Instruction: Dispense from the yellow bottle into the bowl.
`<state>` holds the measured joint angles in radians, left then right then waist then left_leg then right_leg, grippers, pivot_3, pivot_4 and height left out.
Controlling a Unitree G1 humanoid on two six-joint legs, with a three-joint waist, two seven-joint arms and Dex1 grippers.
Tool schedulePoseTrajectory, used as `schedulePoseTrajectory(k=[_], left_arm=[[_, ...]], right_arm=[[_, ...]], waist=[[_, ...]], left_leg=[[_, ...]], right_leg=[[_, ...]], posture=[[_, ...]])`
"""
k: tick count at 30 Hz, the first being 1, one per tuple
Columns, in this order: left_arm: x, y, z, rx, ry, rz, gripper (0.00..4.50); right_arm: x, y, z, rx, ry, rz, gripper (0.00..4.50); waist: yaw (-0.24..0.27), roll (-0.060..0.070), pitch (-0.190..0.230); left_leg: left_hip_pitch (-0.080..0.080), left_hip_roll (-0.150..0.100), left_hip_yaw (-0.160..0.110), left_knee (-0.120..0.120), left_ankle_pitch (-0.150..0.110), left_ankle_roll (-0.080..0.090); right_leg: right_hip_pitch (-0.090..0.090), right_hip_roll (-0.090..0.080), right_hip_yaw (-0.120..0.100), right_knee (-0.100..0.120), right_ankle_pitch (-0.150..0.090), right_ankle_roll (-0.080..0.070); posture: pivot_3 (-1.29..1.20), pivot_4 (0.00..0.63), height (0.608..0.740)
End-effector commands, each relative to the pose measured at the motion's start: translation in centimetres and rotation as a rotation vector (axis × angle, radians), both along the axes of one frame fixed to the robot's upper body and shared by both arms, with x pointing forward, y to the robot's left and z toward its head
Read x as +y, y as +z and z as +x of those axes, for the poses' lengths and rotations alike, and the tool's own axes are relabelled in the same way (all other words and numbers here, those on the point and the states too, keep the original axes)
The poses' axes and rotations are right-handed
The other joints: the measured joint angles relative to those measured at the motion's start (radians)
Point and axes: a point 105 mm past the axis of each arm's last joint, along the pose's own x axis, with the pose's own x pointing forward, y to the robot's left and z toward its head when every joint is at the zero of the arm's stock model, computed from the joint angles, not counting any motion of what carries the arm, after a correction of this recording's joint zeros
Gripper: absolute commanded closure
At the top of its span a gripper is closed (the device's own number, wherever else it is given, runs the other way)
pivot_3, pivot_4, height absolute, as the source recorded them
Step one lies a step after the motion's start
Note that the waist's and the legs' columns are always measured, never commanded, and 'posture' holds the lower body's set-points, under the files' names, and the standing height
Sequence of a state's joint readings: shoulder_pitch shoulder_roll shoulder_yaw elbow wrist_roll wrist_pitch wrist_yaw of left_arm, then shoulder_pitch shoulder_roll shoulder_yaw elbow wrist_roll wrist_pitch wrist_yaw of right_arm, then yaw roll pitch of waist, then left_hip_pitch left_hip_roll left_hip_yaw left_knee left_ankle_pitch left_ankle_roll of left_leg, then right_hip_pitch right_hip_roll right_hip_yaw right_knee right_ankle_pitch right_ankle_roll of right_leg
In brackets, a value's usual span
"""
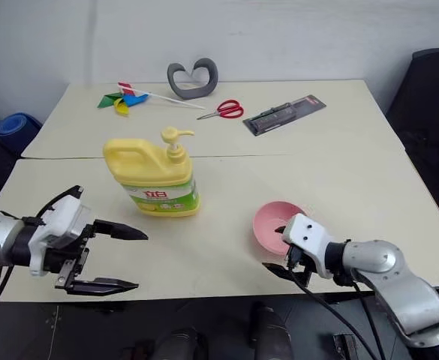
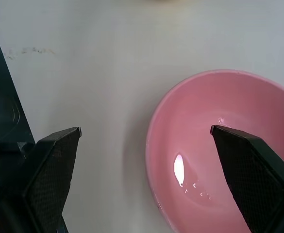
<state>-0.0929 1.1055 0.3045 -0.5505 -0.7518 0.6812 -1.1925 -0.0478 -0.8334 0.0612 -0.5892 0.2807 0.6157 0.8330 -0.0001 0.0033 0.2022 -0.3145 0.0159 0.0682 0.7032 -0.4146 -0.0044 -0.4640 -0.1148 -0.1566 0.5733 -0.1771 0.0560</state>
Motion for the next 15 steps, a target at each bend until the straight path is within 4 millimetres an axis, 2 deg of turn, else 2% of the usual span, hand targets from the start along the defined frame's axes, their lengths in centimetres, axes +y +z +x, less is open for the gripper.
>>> schedulePoseTrajectory(k=[1,2,4,10,13,15], left_arm=[[-0.2,0.8,0.1,-0.032,0.003,-0.009,0.00],[-0.3,1.0,0.1,-0.038,0.005,-0.014,0.00],[-0.6,1.1,0.1,-0.046,0.009,-0.021,0.00],[-0.7,1.5,0.1,-0.055,0.024,-0.021,0.00],[-0.5,1.6,0.2,-0.060,0.034,-0.017,0.00],[-0.4,1.6,0.2,-0.062,0.037,-0.014,0.00]], right_arm=[[0.5,-0.6,0.5,-0.044,-0.009,0.000,0.04],[0.6,-0.9,0.6,-0.045,-0.014,-0.006,0.04],[0.7,-1.3,0.7,-0.043,-0.021,-0.002,0.41],[1.1,-1.7,1.5,-0.078,-0.043,0.001,2.37],[1.3,-1.7,1.8,-0.083,-0.047,0.004,2.37],[1.4,-1.7,1.8,-0.083,-0.046,0.009,2.72]], waist=[[0.000,0.000,0.000],[-0.001,0.000,0.000],[0.000,-0.001,0.000],[-0.001,-0.001,0.000],[-0.001,-0.001,0.000],[-0.001,-0.001,0.000]], left_leg=[[0.000,0.000,0.000,0.000,0.000,0.000],[0.000,0.000,0.000,0.000,0.000,0.000],[0.000,0.000,0.000,0.000,0.000,0.000],[0.000,0.000,0.000,0.000,0.000,0.000],[0.000,0.000,0.000,0.000,0.000,0.000],[0.000,0.000,0.000,0.000,0.000,0.000]], right_leg=[[0.000,0.000,0.000,0.000,0.000,0.000],[0.000,0.000,0.000,0.000,0.000,0.000],[0.000,0.000,0.000,0.000,0.000,0.000],[0.000,0.000,0.000,0.000,0.000,0.000],[0.000,0.000,0.000,0.000,0.000,0.000],[0.000,0.000,0.000,0.000,0.000,0.000]], posture=[[0.00,0.150,0.740],[0.00,0.150,0.740],[0.00,0.150,0.740],[0.00,0.150,0.740],[0.00,0.150,0.740],[0.00,0.150,0.740]])
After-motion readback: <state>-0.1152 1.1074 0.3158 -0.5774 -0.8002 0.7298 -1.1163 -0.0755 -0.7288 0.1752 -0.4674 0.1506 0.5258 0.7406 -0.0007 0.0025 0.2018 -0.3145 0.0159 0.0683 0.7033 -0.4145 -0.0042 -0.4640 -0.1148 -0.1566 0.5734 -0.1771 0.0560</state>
